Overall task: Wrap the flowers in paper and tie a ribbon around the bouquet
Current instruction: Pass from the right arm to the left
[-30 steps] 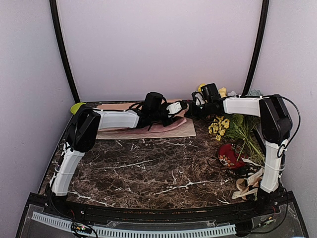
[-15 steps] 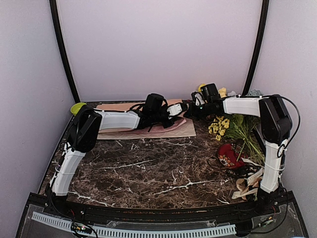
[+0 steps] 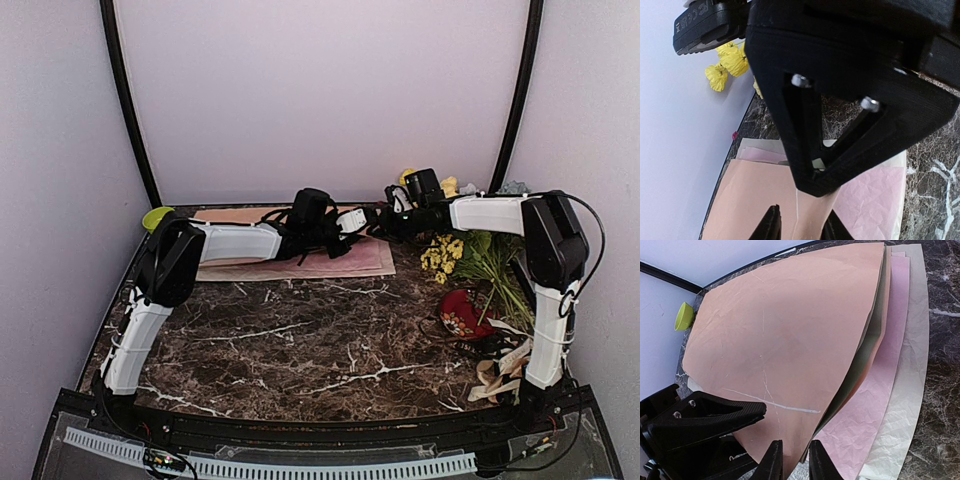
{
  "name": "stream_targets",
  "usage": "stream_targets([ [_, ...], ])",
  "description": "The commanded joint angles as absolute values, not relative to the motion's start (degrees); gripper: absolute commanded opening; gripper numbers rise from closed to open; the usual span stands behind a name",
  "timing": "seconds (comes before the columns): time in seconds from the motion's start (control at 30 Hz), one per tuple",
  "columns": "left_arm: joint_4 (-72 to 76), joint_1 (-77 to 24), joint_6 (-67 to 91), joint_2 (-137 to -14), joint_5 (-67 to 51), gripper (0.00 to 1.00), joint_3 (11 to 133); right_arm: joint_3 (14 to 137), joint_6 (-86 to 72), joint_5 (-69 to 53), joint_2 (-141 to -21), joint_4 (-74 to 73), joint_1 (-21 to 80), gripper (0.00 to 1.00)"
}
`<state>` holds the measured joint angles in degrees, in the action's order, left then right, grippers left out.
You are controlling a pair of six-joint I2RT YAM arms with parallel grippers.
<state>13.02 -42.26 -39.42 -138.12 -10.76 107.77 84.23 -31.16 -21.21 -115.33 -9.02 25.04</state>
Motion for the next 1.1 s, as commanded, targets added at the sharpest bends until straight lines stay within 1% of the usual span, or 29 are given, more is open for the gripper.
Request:
stream_targets([
  [0.0, 12.1, -42.0, -39.1, -138.2, -11.5, 0.28, 107.3, 85.4, -31.4, -21.8, -116.4, -7.1, 25.6, 0.21],
  [0.17, 12.2, -42.0, -38.3, -138.1, -11.2, 0.31, 107.0, 85.3, -30.9, -20.5, -116.1, -7.4, 25.6, 0.27],
  [0.3, 12.1, -42.1, -38.0, -138.1, -11.1, 0.31, 107.1, 85.3, -30.8, -20.8, -116.2, -7.2, 25.7, 0.28],
  [0.37, 11.8, -42.0, -37.9, -138.1, -11.2, 0.35, 107.1, 85.1, -30.7, -21.1, -116.1, -7.0, 25.7, 0.29],
  [0.47, 11.1, -42.0, -37.6, -138.1, -11.7, 0.43, 107.5, 85.0, -30.5, -21.6, -116.0, -6.4, 25.7, 0.3],
  [0.53, 11.6, -42.0, -37.0, -138.1, -11.4, 0.43, 107.5, 85.0, -30.5, -21.8, -115.9, -6.4, 25.8, 0.3],
  [0.67, 11.8, -42.0, -36.6, -138.0, -11.2, 0.39, 107.5, 84.9, -30.4, -21.5, -116.1, -7.0, 25.9, 0.3],
  [0.77, 11.7, -42.0, -36.4, -137.9, -11.2, 0.38, 107.5, 84.7, -30.2, -21.1, -116.1, -7.3, 25.9, 0.32],
  [0.9, 11.9, -42.0, -35.3, -137.3, -12.2, 0.45, 107.5, 84.6, -30.1, -20.9, -116.1, -7.4, 25.9, 0.35],
  [1.07, 13.1, -42.0, -35.2, -137.3, -11.0, 0.45, 107.3, 84.6, -30.1, -20.8, -116.1, -7.8, 25.9, 0.37],
])
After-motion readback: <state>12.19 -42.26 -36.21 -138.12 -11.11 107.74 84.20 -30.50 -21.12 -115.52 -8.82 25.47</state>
